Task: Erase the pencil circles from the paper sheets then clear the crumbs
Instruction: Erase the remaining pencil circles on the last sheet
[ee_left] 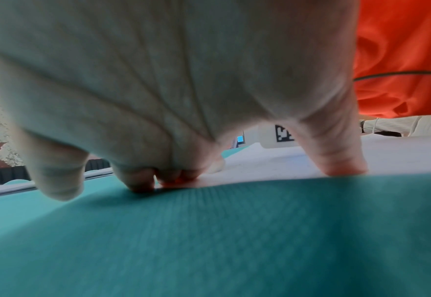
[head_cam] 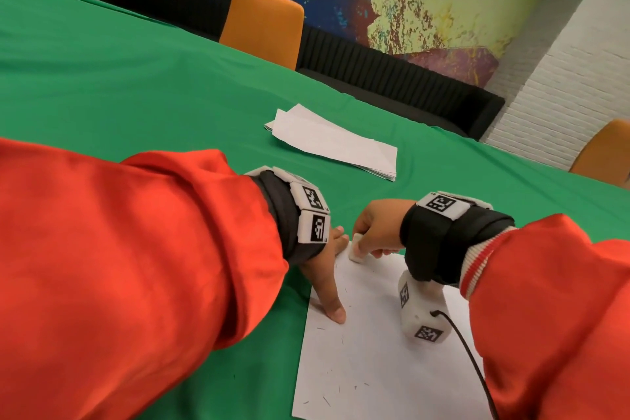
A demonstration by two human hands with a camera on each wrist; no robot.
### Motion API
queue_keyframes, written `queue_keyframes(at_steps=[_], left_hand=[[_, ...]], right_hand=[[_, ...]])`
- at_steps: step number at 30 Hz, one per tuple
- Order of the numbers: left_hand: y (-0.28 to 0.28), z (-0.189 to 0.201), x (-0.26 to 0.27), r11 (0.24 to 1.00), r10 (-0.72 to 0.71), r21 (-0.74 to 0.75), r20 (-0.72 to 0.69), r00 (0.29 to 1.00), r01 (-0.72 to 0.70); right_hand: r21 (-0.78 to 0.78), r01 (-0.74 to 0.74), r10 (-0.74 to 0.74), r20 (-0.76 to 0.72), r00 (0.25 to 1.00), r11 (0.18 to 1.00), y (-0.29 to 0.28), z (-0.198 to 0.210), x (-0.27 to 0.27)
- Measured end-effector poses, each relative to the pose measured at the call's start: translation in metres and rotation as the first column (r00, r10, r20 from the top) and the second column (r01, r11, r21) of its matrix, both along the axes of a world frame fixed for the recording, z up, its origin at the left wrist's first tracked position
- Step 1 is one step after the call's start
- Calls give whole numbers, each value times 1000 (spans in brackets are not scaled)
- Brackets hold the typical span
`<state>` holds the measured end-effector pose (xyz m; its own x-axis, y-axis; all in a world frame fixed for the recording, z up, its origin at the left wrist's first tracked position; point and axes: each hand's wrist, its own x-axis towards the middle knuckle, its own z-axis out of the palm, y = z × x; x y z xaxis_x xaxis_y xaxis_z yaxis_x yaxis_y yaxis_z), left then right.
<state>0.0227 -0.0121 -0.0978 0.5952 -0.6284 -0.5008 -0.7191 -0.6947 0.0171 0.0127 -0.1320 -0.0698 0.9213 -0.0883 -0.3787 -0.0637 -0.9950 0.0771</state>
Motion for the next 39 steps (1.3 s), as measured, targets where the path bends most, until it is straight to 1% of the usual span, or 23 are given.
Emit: queue_keyframes(at_steps=[2, 5, 7, 10, 15, 20, 23, 25, 30, 35, 39], left_hand=[[0, 0, 0, 1000, 3, -6, -7, 1000, -3], [0, -1, -2, 999, 17, -44, -12, 1000, -17], [1, 0, -3, 998, 14, -57, -7, 1000, -15], [1, 1, -3, 999, 3, -35, 2, 1000, -3], [1, -1, -3, 998, 14, -57, -11, 1000, -15], [1, -1, -2, 999, 3, -47, -3, 1000, -3], [2, -1, -2, 998, 4, -69, -1, 1000, -4], [2, 0, -3, 997, -1, -83, 11, 1000, 2], [2, 2, -3, 997, -2, -77, 9, 1000, 3], [2, 2, -4, 997, -6, -82, 5, 1000, 6], [3, 1, -3, 997, -3, -72, 7, 1000, 4]], right_hand=[[-23, 2, -1, 9, 1000, 1000, 0, 1, 3], [-54, 8, -5, 62, 998, 998, 1, 2, 6], [-41, -1, 2, 36, 999, 999, 2, 2, 5], [-34, -18, 18, -18, 1000, 999, 3, 1, 3], [-45, 19, -17, 48, 999, 999, -1, 4, 5], [-44, -6, 5, -38, 999, 999, -2, 4, -1], [-42, 31, -30, 14, 999, 999, -6, 5, 1], [-54, 30, -29, 34, 999, 998, -6, 5, 1], [-60, 1, -4, -58, 998, 998, -3, 5, -3], [-23, 33, -33, 16, 999, 999, -7, 4, 0], [-10, 25, -26, -58, 998, 1000, -2, 4, -7]])
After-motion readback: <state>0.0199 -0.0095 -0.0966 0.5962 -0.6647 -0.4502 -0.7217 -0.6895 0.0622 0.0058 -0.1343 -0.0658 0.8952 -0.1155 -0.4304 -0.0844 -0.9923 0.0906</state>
